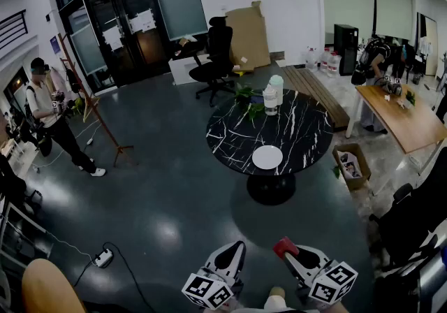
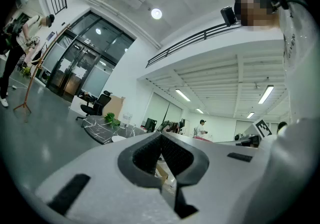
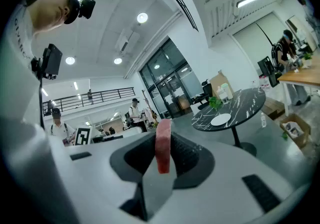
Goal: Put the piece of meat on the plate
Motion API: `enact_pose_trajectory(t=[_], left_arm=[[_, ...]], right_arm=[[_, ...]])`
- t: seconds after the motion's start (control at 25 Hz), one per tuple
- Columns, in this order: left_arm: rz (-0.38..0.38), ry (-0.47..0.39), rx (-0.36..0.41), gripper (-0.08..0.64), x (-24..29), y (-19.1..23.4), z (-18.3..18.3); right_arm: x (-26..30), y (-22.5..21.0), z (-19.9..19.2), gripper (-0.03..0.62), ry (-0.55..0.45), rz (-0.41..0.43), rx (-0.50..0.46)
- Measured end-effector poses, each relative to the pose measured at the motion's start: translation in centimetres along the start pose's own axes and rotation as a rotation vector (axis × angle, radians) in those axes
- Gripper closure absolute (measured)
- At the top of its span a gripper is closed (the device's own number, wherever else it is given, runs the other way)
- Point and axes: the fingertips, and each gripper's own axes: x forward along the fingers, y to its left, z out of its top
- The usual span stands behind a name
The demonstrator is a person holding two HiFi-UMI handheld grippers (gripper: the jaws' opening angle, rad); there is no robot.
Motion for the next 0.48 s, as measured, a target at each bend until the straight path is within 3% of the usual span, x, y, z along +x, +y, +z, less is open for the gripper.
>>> enact_pose_trajectory(t=[0.48], left_arm=[[0.026,0.048,-0.028,0.553,6.6,2.5,-3.8]], right_arm=[[4.0,-6.8,1.0,0.502,0.033,0.013,0.035]])
